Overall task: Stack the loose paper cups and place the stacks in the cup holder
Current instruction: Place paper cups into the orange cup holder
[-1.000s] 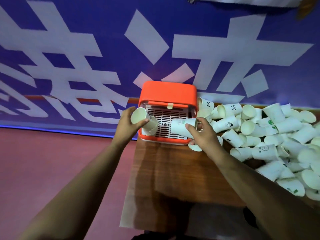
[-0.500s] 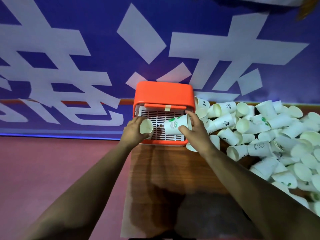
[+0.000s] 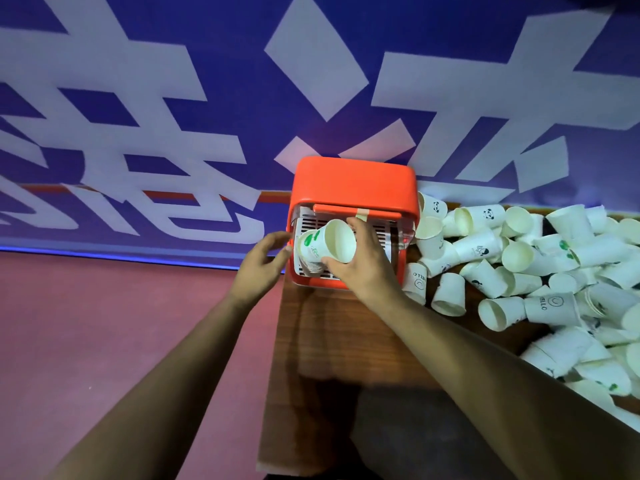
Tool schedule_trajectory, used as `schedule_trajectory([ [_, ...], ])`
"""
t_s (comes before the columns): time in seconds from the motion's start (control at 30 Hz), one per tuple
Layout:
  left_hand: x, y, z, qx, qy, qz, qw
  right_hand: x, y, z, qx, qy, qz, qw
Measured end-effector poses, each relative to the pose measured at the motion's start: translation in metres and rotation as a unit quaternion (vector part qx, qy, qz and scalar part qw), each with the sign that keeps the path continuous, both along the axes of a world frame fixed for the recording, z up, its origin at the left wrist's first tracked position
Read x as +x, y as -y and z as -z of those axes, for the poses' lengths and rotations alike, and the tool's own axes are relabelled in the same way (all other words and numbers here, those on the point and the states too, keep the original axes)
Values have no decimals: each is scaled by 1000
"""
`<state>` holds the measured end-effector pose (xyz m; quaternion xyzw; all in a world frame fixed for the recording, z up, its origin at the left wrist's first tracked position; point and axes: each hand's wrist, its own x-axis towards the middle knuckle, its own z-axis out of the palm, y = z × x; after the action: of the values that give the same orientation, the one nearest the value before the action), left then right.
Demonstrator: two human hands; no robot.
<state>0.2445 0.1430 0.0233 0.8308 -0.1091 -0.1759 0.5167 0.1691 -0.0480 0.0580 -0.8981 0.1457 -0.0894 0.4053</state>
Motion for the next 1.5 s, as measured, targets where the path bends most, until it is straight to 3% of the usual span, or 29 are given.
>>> schedule_trajectory([
  [0.13,5,2,1,-21,-4,16,1000,13,-11,10,-62,3,-18,998],
  [0.37,14,9,16,-31,-66,50,996,22,-18,35,-76,-17,-25,997],
  [0.53,14,12,28,-12,-34,89,995,22,-13,52,42,-91,-47,994],
  [0.97,12,20,37,46,1,23,999,15,8,57,148,-156,11,977],
  [1.13,-13,21,29,70,57,-56,994,-40,54,38,88,-148,41,984],
  [1.4,-73,101,13,100,139,6,985,-121,174,48,-22,-184,155,970],
  [1.5,-96,151,16,76,113,25,990,-131,208,59,-15,-218,153,964],
])
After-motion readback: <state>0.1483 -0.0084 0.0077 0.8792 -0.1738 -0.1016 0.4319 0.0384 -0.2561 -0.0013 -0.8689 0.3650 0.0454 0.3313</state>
